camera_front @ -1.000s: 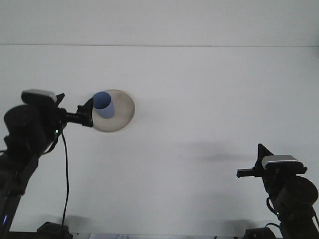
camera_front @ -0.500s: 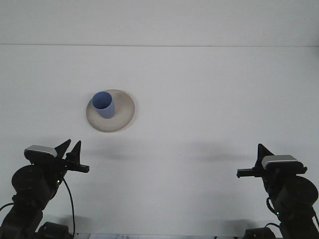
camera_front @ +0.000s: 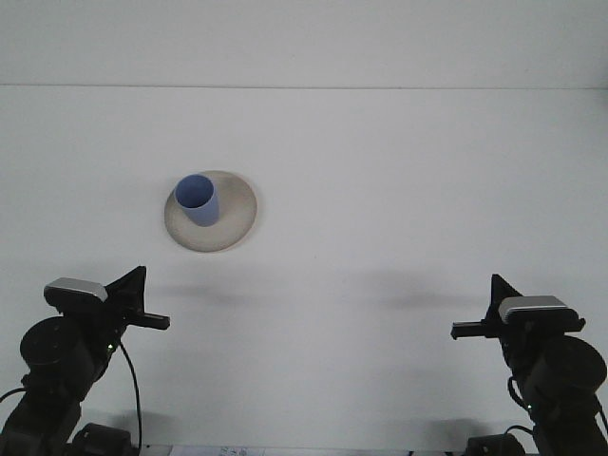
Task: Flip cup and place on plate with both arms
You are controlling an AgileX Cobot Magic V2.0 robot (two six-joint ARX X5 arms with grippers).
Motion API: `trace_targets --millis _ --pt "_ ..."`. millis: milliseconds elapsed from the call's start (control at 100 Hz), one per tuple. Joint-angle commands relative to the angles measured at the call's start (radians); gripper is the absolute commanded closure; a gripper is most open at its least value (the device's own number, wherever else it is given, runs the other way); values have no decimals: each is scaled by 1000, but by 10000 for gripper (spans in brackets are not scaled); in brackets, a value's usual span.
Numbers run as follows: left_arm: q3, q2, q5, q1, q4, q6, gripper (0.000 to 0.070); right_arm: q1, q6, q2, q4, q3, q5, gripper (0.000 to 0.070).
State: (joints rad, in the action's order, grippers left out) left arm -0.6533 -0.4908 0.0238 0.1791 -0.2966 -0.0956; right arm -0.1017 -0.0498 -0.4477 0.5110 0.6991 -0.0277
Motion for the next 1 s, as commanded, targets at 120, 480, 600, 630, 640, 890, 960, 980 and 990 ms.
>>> trace_targets --millis 120,480,600,630,640,890,960,980,990 --pt "-13 5 -6 2 11 -2 688 0 -7 -5 -9 5 1 700" --pt "14 61 -27 -7 61 28 688 0 -7 -5 -10 5 1 700" --pt "135 144 -23 -24 229 35 688 0 -7 -5 -10 5 1 700" --pt "175 168 -23 -29 271 34 688 0 -7 -5 -10 5 1 700" --pt "189 176 -23 -30 284 34 688 0 -7 -5 -10 5 1 700" --pt "487 382 -23 -69 418 31 688 0 -7 -5 -10 5 1 700" --pt "545 439 -23 -77 418 31 688 0 -7 -5 -10 5 1 700" --pt "560 455 -23 -78 418 31 688 0 -7 -5 -10 5 1 700" --pt "567 463 -23 -79 419 31 688 0 -7 -5 -10 5 1 700"
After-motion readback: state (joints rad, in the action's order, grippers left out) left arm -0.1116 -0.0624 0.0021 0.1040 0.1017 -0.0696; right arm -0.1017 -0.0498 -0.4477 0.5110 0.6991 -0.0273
